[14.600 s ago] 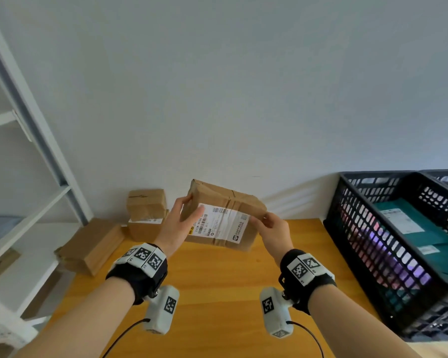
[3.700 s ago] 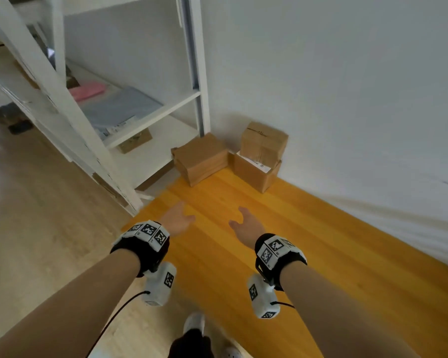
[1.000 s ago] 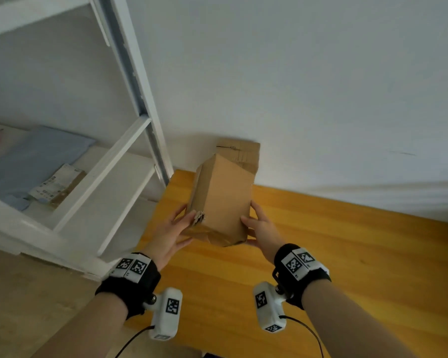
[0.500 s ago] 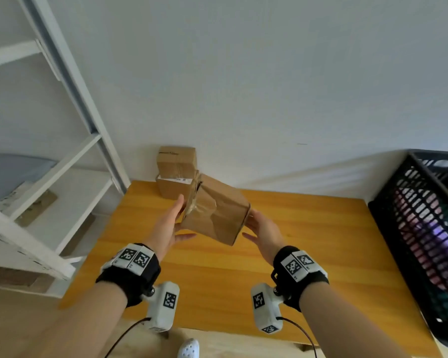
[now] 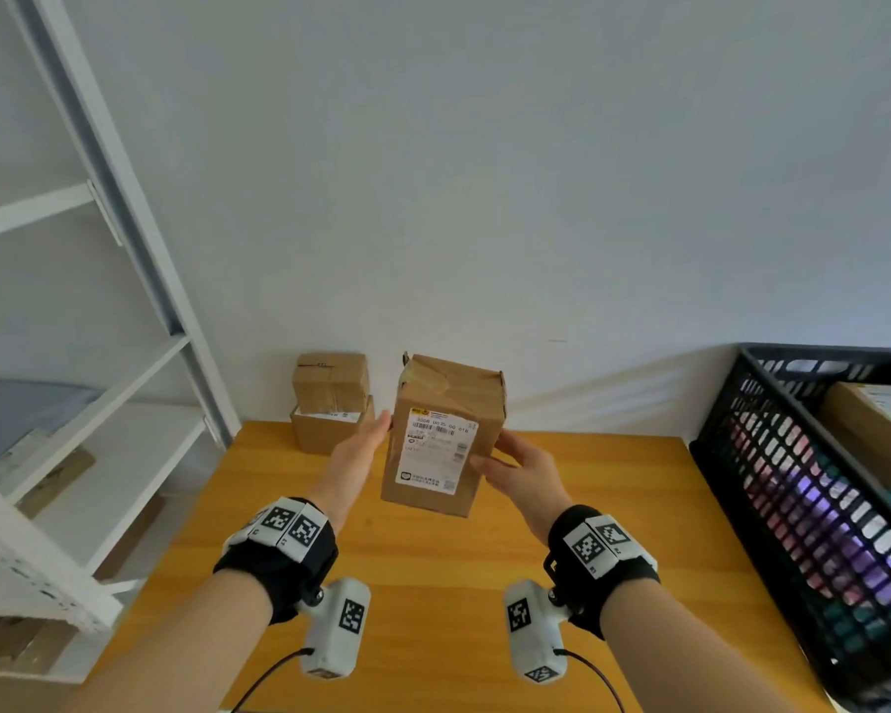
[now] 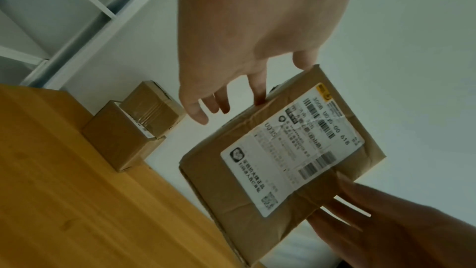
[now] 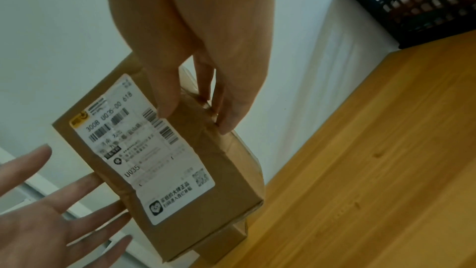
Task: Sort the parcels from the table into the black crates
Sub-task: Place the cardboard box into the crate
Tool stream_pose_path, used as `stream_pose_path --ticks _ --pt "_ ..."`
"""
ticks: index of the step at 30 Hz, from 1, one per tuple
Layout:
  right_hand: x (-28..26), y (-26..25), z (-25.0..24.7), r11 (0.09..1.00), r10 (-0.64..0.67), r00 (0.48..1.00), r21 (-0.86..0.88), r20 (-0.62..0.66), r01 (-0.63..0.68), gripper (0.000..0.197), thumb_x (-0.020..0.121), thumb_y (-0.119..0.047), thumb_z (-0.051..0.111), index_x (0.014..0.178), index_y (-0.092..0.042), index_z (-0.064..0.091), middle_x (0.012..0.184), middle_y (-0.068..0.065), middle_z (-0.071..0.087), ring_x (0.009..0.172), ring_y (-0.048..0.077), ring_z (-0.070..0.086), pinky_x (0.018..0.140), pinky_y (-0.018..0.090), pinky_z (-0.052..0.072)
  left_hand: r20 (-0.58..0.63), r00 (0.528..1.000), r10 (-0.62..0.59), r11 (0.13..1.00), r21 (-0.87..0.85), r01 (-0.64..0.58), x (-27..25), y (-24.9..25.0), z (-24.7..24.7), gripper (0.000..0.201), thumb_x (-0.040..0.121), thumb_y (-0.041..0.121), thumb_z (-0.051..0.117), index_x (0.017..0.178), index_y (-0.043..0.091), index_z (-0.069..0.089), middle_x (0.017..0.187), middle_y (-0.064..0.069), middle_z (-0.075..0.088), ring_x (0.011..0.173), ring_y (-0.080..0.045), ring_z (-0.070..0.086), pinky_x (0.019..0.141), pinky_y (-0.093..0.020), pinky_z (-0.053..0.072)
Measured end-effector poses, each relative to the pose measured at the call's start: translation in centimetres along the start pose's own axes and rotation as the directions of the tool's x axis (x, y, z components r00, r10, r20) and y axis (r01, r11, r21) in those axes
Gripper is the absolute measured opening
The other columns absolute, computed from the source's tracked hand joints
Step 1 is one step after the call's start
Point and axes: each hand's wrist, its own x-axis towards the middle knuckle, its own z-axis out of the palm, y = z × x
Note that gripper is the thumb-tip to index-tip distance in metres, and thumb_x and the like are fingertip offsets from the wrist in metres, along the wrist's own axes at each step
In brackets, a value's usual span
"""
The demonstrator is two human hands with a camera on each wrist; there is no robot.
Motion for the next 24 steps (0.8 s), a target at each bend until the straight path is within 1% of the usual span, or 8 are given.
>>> stream_pose_path --ticks 4,10,12,14,15,17,19,24 --pt "0.3 -0.8 -0.3 0.994 0.033 0.998 0.110 -0.051 -0.027 0.032 0.087 -0.011 0.067 0.118 -0.013 0.060 0.116 0.002 0.066 0.103 0.015 0.063 0.079 0.028 0.054 0.167 0.982 0.090 0.992 0.068 -0.102 0.6 0.8 -0.1 0.055 0.089 0.042 0.057 0.139 0.042 0.036 0.133 0.024 0.045 0.126 -0.002 0.037 0.109 -0.031 0.022" --pt "1.2 -1.0 -1.1 0.996 0.051 0.980 0.082 -0.192 -0.036 0.037 0.087 -0.034 0.067 0.118 -0.016 0.054 0.106 -0.003 0.064 0.101 0.013 0.059 0.082 0.034 0.047 0.246 0.968 0.050 0.971 0.215 -0.105 3.0 0.1 -0.6 0.071 0.086 0.028 0.066 0.144 0.043 0.026 0.154 0.010 0.022 0.146 -0.015 0.005 0.119 -0.049 0.006" --pt "1.5 -1.4 -1.2 0.998 0.041 0.977 0.065 -0.208 -0.028 0.037 0.088 -0.037 0.065 0.117 -0.016 0.055 0.106 -0.004 0.063 0.099 0.012 0.058 0.083 0.033 0.044 0.278 0.958 0.073 0.985 0.133 -0.114 3.2 0.4 -0.3 0.071 0.088 0.025 0.063 0.144 0.045 0.024 0.151 0.010 0.029 0.143 -0.015 0.021 0.117 -0.043 0.021" --pt "1.7 -1.9 -1.2 0.998 0.024 0.978 0.053 -0.205 -0.013 0.034 0.090 -0.036 0.062 0.117 -0.016 0.055 0.103 -0.005 0.062 0.093 0.006 0.057 0.082 0.032 0.042 0.278 0.957 0.084 0.995 0.022 -0.094 3.5 0.7 0.2 0.069 0.091 0.019 0.060 0.143 0.046 0.025 0.137 0.014 0.047 0.123 -0.009 0.048 0.096 -0.028 0.049" --pt "1.7 -2.2 -1.3 0.999 0.008 0.979 0.047 -0.202 0.001 0.032 0.091 -0.033 0.061 0.117 -0.016 0.055 0.102 -0.006 0.062 0.091 0.003 0.056 0.080 0.030 0.042 0.269 0.959 0.091 0.996 -0.015 -0.090 3.6 0.9 0.4 0.068 0.092 0.016 0.059 0.142 0.048 0.025 0.131 0.014 0.051 0.113 -0.005 0.054 0.083 -0.022 0.055" --pt "1.9 -2.9 -1.4 0.998 -0.034 0.979 0.036 -0.201 0.043 0.032 0.092 -0.028 0.061 0.121 -0.015 0.056 0.105 -0.006 0.063 0.095 0.003 0.058 0.074 0.022 0.044 0.245 0.963 0.111 0.993 -0.061 -0.099 4.1 1.3 0.6 0.067 0.092 0.015 0.058 0.138 0.053 0.028 0.131 0.014 0.052 0.107 -0.007 0.058 0.073 -0.024 0.057" --pt "2.2 -3.7 -1.6 0.997 -0.066 0.977 0.032 -0.200 0.074 0.038 0.091 -0.026 0.062 0.128 -0.015 0.055 0.116 -0.003 0.063 0.108 0.011 0.058 0.077 0.021 0.044 0.213 0.966 0.149 0.988 -0.074 -0.136 4.4 2.0 0.6 0.064 0.092 0.017 0.058 0.133 0.059 0.031 0.134 0.015 0.052 0.113 -0.013 0.057 0.078 -0.034 0.058" --pt "2.6 -6.4 -1.3 0.983 -0.112 0.980 0.127 -0.166 0.134 0.044 0.092 -0.009 0.060 0.133 -0.023 0.052 0.127 -0.009 0.058 0.117 0.016 0.054 0.089 0.044 0.047 0.121 0.951 0.285 0.958 -0.073 -0.278 5.3 4.5 0.4 0.060 0.093 0.023 0.059 0.136 0.057 0.034 0.139 0.020 0.047 0.130 -0.012 0.044 0.098 -0.046 0.049"
